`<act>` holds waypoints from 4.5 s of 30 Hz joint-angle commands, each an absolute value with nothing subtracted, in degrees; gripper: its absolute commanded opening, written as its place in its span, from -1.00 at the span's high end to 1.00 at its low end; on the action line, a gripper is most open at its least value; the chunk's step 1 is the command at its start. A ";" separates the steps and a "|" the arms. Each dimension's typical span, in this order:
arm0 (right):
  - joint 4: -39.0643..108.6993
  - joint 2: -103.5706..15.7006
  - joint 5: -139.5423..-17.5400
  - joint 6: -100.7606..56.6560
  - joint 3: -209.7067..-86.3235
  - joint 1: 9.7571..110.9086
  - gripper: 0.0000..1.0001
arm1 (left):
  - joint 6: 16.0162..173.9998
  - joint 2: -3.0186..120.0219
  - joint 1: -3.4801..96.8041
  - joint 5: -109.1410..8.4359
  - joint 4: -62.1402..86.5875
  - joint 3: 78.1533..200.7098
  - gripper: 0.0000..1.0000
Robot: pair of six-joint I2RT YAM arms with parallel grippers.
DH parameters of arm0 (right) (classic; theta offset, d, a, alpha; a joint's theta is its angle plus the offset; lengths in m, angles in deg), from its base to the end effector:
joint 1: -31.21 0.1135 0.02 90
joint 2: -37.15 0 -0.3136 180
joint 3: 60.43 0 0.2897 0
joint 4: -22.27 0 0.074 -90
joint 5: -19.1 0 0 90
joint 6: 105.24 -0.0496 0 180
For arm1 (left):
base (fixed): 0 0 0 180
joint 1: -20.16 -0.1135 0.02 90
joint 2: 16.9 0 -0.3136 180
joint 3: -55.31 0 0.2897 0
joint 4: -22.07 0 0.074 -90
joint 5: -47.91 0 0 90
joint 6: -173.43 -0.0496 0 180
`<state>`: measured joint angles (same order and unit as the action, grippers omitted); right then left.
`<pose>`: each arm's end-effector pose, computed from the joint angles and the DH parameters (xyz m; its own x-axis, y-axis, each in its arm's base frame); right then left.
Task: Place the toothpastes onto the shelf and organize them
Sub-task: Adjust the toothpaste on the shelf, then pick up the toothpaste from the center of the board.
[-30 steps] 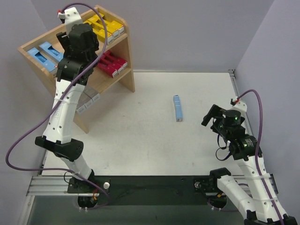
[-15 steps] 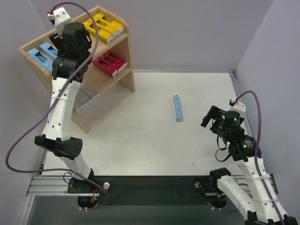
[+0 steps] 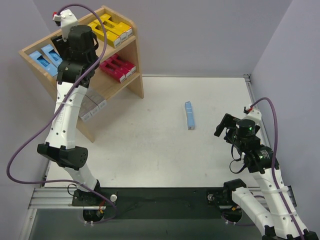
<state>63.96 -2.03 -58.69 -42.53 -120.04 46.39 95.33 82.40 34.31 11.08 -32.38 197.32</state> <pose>0.1596 0.0324 0.3683 -0.3411 0.3718 -0.8634 0.1021 0.9277 0.3591 0.3831 -0.0556 0.5984 -0.0666 -0.1107 -0.9916 -0.6409 0.7665 -0.0425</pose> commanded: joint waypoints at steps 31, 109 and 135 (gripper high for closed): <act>62.96 -3.81 -57.98 -40.37 -121.69 48.43 -0.93 | 78.78 81.80 33.26 21.98 -22.14 202.79 -0.52; 78.96 -1.70 -58.34 -43.37 -124.32 47.37 -0.93 | 119.64 123.28 84.32 9.42 -0.87 177.65 -0.63; 77.38 -0.56 -49.63 -36.77 -128.45 58.89 -0.92 | 122.10 85.77 83.71 7.92 18.11 142.51 0.19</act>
